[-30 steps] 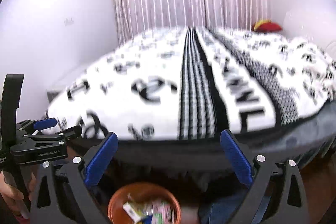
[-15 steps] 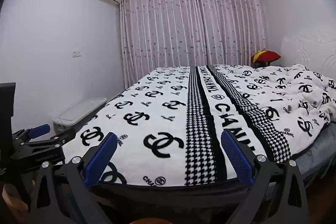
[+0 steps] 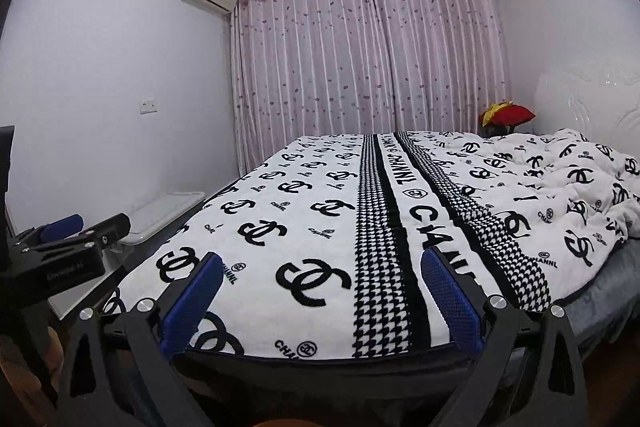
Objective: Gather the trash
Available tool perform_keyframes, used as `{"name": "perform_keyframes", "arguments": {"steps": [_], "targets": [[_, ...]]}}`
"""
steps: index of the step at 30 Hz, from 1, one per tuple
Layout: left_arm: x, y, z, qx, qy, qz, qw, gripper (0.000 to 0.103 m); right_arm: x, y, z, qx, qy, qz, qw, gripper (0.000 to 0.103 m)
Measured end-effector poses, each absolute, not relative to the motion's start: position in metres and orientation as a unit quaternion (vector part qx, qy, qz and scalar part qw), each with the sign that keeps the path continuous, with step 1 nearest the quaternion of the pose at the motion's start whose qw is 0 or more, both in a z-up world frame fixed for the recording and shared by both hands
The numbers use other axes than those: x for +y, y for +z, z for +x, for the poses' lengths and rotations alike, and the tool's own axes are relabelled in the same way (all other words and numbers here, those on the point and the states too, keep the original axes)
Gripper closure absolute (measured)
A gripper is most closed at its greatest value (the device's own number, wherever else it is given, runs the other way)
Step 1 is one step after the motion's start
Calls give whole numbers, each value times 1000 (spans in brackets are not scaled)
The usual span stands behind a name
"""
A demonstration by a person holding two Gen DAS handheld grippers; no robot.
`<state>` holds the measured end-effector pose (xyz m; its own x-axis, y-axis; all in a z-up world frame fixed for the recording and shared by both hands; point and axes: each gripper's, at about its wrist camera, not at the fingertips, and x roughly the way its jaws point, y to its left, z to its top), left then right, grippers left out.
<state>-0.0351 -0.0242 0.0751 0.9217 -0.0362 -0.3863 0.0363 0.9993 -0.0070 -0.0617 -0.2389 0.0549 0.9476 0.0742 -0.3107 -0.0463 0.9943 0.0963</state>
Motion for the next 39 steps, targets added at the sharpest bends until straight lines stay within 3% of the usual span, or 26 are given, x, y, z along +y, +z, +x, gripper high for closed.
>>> {"name": "perform_keyframes", "arguments": {"steps": [39], "targets": [[-25,82,-40,182,-8,7,983,12,-239,50,-63,165,28,47,985,6]]}}
